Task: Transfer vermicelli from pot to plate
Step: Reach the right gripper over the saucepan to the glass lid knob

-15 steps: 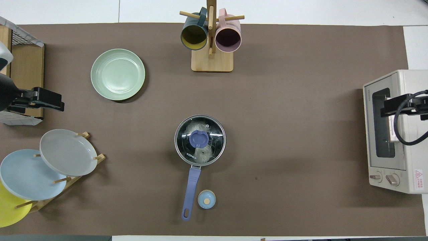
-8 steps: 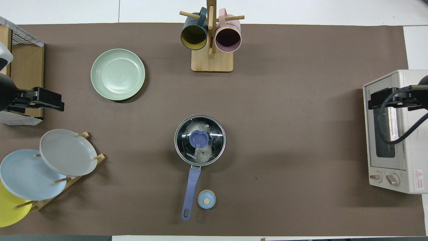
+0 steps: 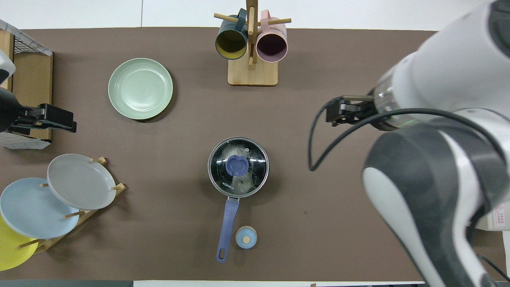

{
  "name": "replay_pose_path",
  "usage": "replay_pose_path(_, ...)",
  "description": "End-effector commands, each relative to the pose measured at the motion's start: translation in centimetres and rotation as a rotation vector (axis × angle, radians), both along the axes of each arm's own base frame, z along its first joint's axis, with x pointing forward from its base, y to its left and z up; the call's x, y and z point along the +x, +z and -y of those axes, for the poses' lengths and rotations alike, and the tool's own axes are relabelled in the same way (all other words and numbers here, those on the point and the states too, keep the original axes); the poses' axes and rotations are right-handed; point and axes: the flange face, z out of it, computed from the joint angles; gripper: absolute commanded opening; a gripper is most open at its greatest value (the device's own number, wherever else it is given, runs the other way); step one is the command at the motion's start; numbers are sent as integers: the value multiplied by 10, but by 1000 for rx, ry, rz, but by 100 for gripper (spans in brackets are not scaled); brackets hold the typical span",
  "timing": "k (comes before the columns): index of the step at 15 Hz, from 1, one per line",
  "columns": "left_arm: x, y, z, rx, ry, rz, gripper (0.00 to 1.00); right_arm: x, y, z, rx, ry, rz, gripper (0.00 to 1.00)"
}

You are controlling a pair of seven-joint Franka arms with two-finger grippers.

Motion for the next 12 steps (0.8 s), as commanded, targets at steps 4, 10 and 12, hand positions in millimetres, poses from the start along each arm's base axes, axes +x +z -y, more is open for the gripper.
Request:
replay_pose_path(4,-7,2,-3,17,-4,1,100,11,-49,-132,7,-55,57,100)
replay_pose_path(10,-7,2,-3,17,-4,1,100,-29,-98,-225,-41,-36,59,100)
replay_pose_path(12,-7,2,-3,17,-4,1,100,-37,-112,-231,-49,-20,49,100)
